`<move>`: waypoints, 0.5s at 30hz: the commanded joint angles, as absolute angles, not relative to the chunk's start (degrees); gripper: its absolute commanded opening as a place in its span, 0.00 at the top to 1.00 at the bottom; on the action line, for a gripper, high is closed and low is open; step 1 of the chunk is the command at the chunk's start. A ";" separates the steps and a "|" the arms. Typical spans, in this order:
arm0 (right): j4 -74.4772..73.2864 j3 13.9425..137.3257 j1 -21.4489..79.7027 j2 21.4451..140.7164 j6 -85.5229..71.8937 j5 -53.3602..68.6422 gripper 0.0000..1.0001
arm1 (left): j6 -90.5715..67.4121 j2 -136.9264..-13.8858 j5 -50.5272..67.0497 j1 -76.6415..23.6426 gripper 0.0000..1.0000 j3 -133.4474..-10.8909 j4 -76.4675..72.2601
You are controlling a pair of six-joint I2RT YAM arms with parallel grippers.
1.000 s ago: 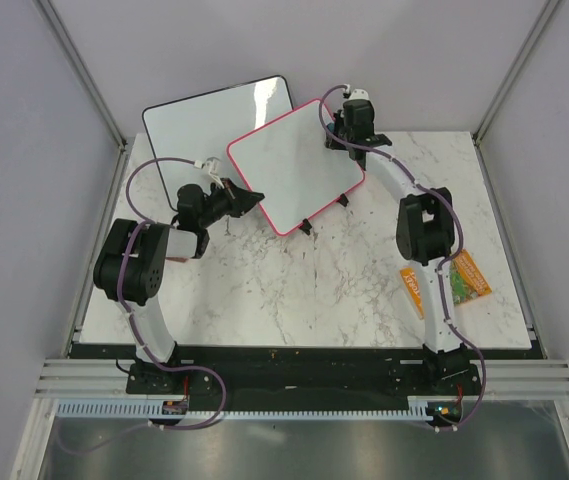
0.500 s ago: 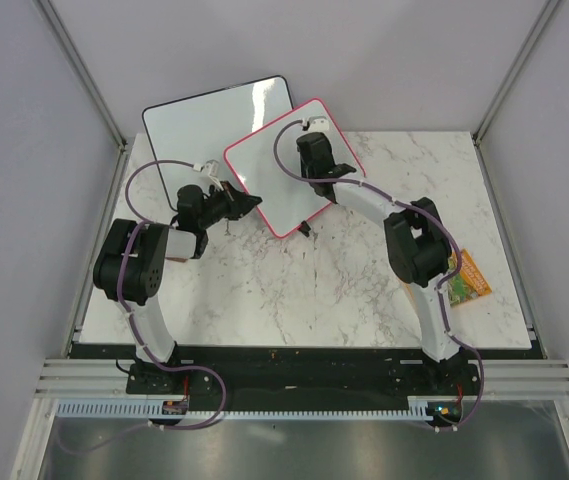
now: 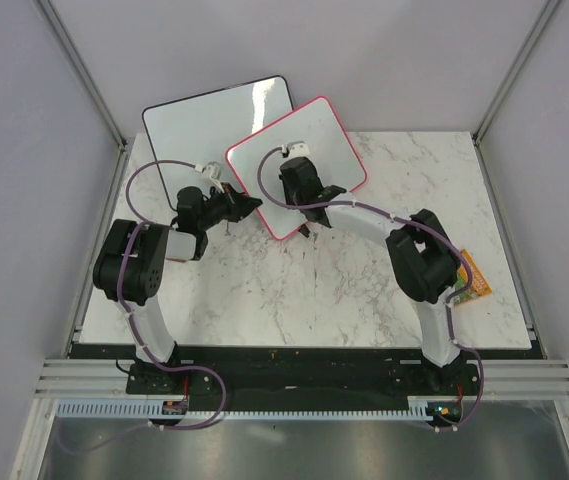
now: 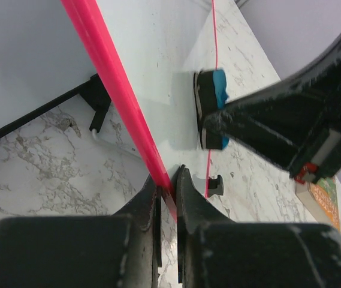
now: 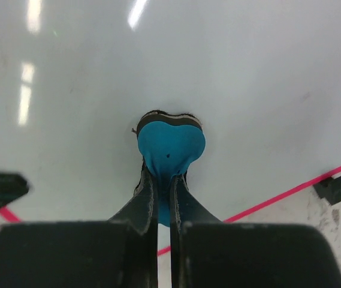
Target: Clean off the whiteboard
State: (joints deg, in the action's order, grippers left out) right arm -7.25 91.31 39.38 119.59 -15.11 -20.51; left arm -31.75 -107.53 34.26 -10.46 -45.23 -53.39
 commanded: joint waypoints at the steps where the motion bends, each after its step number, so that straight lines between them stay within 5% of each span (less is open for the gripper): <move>1: -10.29 81.49 45.09 116.75 -17.75 -6.76 1.00 | -17.58 -106.09 39.82 -14.50 0.98 -44.74 -58.00; 15: -2.72 66.72 44.12 96.68 -17.66 -21.62 1.00 | -17.40 -104.85 38.32 -14.50 0.98 -42.63 -59.06</move>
